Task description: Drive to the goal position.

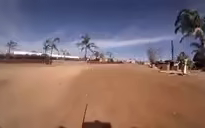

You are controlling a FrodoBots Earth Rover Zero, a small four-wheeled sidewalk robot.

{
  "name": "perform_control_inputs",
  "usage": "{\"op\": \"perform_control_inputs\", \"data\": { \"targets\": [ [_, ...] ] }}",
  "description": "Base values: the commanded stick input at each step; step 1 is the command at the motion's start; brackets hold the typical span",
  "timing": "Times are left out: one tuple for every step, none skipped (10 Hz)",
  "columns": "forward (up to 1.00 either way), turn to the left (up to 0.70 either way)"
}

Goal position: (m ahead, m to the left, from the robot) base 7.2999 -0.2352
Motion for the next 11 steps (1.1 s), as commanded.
{"op": "perform_control_inputs", "data": {
  "targets": [
    [0.7, 0.0],
    [0.7, 0.0],
    [0.7, 0.0],
    [0.7, 0.0],
    [0.7, 0.0],
    [0.7, 0.0],
    [0.7, 0.0],
    [0.7, 0.0],
    [0.7, 0.0],
    [0.7, 0.0],
    [0.7, 0.0]
  ]
}}
